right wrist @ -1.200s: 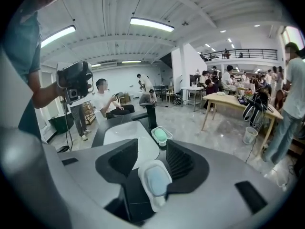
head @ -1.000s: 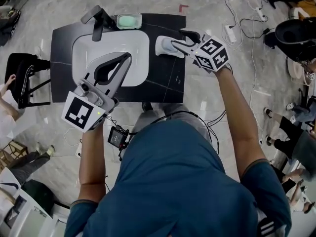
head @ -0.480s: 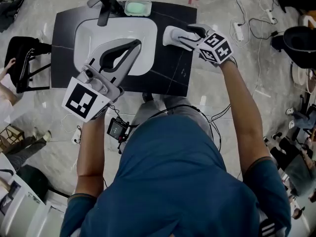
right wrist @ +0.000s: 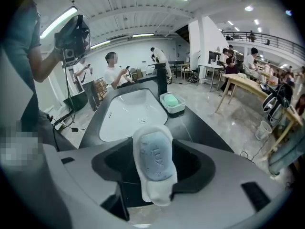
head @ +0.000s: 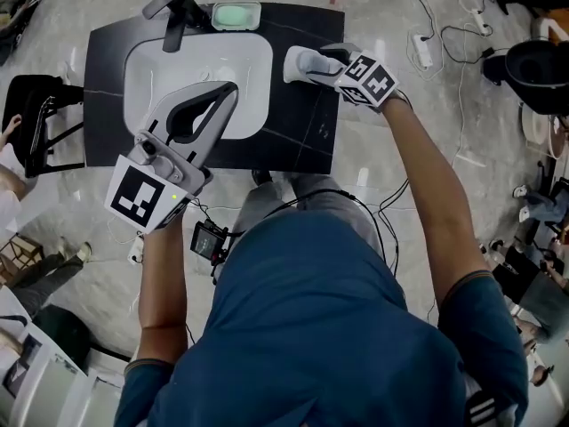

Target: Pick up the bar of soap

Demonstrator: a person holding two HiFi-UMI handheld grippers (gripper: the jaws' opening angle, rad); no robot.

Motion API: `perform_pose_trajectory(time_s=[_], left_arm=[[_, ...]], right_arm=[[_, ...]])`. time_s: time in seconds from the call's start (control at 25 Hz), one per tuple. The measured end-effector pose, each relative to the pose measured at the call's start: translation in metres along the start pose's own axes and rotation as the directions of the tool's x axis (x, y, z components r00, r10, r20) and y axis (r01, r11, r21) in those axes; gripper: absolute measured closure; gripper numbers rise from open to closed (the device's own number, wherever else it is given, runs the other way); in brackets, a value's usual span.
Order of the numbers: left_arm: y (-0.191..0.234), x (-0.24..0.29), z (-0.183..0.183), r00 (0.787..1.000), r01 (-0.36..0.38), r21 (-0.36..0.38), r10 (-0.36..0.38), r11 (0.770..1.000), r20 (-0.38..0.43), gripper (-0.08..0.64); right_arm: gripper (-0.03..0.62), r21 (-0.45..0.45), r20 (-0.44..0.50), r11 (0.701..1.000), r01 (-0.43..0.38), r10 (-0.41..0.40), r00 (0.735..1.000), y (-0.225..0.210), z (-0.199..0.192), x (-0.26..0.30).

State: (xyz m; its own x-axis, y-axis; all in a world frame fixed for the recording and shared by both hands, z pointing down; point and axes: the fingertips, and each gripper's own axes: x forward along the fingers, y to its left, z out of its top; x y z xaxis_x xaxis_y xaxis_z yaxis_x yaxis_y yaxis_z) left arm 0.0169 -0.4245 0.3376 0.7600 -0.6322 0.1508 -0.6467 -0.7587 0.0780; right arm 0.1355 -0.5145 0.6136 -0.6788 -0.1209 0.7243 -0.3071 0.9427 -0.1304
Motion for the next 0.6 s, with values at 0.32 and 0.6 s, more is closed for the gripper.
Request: perform_pose_trajectory(time_s=[0.32, 0.6], left_arm=[[0.005, -0.001, -0.006, 1.0, -0.008, -0.016, 0.008, 1.0, -0.005, 0.557], [0.007, -0.001, -0.012, 1.0, -0.008, -0.029, 0.008, 1.0, -0.014, 0.557]], right_arm=[[0.327, -0.051, -0.073, 0.998, -0.021, 0.017, 0.997, -0.003, -0.014, 0.02], [0.318, -0.043, -0.075, 0.998, -0.053, 0.05, 0.996, -0.007, -0.02, 0.027]])
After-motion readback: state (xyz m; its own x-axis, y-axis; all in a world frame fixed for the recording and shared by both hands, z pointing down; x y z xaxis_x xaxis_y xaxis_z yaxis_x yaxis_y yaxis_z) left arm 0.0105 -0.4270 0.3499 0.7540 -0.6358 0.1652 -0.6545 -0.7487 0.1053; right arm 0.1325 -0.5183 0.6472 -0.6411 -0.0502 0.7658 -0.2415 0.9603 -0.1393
